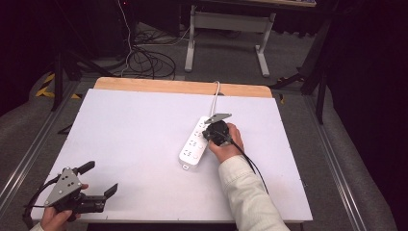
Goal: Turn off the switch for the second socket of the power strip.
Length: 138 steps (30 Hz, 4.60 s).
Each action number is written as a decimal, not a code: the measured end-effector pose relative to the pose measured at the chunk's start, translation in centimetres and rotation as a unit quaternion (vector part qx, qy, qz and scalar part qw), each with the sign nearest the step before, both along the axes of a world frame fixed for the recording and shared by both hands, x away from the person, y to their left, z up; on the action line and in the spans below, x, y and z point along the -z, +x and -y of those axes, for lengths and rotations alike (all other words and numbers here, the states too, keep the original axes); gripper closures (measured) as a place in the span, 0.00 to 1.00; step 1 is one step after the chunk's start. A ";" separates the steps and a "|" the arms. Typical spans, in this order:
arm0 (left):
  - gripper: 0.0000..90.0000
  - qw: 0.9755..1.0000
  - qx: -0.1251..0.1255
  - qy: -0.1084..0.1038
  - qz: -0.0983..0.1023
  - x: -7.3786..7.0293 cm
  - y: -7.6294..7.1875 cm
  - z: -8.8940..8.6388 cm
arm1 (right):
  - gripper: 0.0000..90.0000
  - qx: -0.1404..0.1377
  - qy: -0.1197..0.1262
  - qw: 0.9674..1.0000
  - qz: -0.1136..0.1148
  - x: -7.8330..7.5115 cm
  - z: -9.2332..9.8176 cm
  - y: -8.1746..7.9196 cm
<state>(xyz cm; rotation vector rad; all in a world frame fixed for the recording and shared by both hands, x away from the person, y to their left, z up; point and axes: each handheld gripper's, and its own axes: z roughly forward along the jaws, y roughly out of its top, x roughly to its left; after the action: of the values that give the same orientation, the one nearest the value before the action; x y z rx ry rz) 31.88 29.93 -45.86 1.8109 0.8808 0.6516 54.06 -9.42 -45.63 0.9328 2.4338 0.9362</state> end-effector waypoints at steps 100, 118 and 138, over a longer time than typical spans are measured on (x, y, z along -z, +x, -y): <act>0.00 1.000 -0.011 -0.004 -0.001 0.0 0.1 0.1 | 0.11 -0.086 0.178 0.980 0.031 -2.0 13.1 -12.2; 0.00 1.000 -0.011 -0.001 0.004 0.1 0.2 -0.2 | 0.12 -0.041 0.188 0.981 -0.012 3.1 14.6 -13.5; 0.00 1.000 -0.012 -0.014 -0.008 0.7 0.7 -0.4 | 0.13 -0.020 0.152 0.988 0.029 3.5 14.1 -14.2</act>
<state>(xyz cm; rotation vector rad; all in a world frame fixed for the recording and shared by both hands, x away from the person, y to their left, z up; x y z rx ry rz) 32.62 30.37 -46.54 1.7846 0.9193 0.6384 39.90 -23.56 -49.12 0.9407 2.3080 1.3580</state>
